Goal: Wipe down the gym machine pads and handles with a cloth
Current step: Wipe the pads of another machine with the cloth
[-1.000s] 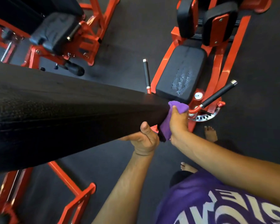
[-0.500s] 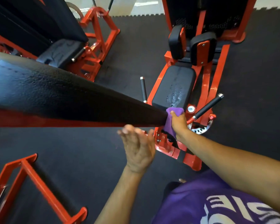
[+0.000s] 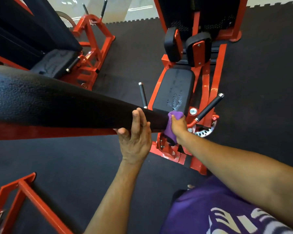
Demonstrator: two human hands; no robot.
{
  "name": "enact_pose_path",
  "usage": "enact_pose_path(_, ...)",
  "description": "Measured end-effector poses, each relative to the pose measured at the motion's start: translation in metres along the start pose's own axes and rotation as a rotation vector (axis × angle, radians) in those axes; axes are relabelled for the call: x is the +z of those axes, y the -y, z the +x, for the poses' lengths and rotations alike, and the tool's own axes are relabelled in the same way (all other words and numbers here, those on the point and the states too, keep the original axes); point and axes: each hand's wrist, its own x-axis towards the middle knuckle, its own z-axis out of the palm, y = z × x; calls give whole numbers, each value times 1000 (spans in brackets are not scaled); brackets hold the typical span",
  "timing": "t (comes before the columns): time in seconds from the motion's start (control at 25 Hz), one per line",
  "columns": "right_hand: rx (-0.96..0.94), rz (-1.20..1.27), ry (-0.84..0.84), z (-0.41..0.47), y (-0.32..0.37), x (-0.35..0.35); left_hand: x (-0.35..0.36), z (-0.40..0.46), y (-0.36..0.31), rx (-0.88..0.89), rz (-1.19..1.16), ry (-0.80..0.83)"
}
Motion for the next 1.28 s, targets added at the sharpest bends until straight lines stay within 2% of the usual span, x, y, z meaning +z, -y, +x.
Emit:
enact_pose_path(0.08,33,-83,50,23,-16,-26,-20,1,-12,-35,-44,33)
enact_pose_path(0.2,-25,-168,90,1,-10,-75,-43,-26,-37,-108,-276,252)
enact_pose_path(0.36,-8,-152,18,-4,-24,-132,-49,-45,-55,-53,-424,462)
enact_pose_path(0.44,40,-91,-4,-2,-25,-144,-43,-35,-59,44,-435,557)
enact_pose_path(0.6,129,2,11,-4,-24,-143,-37,2,-60,422,-158,856)
enact_pose_path(0.72,175,129,21,1,-32,-112,-45,36,-58,753,103,1042)
enact_pose_path(0.8,202,158,54,3,-37,-72,-40,64,-58,934,283,1096)
enact_pose_path(0.92,228,299,147,-14,-23,-12,-18,90,-51,992,442,1229)
enact_pose_path(1.0,166,379,66,-14,-13,13,-7,98,-49,1040,490,1311)
enact_pose_path(1.04,166,428,11,3,-21,23,-5,100,-51,1062,486,1332)
enact_pose_path(1.12,282,475,48,67,-60,40,-3,102,-54,1078,435,1352)
enact_pose_path(1.2,356,452,-45,151,-120,52,-3,102,-55,1101,407,1356)
enact_pose_path(1.28,401,409,-84,190,-138,47,-3,100,-55,1156,397,1333)
